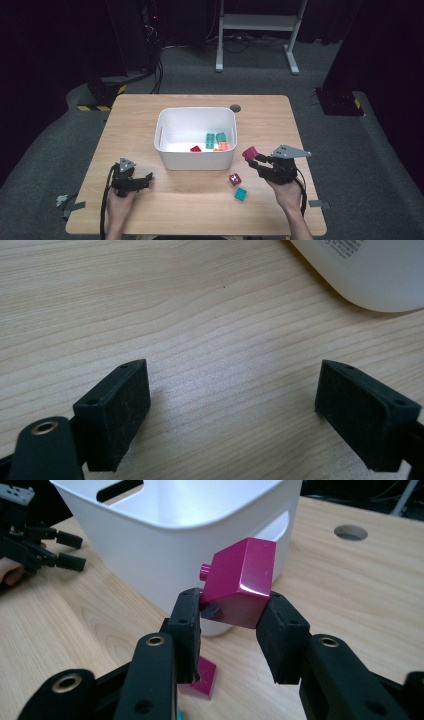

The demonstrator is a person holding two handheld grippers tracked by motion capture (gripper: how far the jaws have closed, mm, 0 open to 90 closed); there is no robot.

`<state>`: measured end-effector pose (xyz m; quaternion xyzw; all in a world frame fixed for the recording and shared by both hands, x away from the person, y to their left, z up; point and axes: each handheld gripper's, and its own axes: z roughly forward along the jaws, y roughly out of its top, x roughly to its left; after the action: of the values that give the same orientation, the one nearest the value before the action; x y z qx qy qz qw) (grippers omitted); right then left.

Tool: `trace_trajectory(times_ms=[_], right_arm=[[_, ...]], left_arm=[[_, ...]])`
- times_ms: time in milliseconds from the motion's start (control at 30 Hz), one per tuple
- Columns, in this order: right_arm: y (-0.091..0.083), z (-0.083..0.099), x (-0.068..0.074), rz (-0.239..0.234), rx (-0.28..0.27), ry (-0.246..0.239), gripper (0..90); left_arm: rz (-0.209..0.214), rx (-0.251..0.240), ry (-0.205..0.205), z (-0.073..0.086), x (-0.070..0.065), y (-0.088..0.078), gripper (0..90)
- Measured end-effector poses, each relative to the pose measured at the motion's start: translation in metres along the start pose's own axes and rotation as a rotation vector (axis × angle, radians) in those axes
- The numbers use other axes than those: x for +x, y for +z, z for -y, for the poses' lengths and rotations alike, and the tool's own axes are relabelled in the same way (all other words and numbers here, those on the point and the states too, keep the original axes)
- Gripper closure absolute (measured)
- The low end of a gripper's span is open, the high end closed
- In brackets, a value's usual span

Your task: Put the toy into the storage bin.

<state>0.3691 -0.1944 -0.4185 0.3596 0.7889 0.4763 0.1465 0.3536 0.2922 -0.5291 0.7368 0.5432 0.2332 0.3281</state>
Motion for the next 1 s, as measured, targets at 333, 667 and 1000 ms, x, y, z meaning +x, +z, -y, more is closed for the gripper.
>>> trace_trajectory(times_ms=[333, 667, 1000], right_arm=[[0.008, -0.034, -0.002, -0.012, 0.000, -0.022, 62.7], [0.015, -0.054, -0.003, -0.021, -0.003, -0.037, 62.6], [0.027, -0.071, -0.004, -0.031, -0.006, -0.042, 62.6]], left_arm=[[0.001, 0.000, -0.003, 0.000, 0.000, 0.000, 14.5], [0.001, 0.000, -0.002, 0.000, 0.000, 0.000, 14.5], [-0.001, 0.001, -0.005, 0.000, 0.000, 0.000, 14.6]])
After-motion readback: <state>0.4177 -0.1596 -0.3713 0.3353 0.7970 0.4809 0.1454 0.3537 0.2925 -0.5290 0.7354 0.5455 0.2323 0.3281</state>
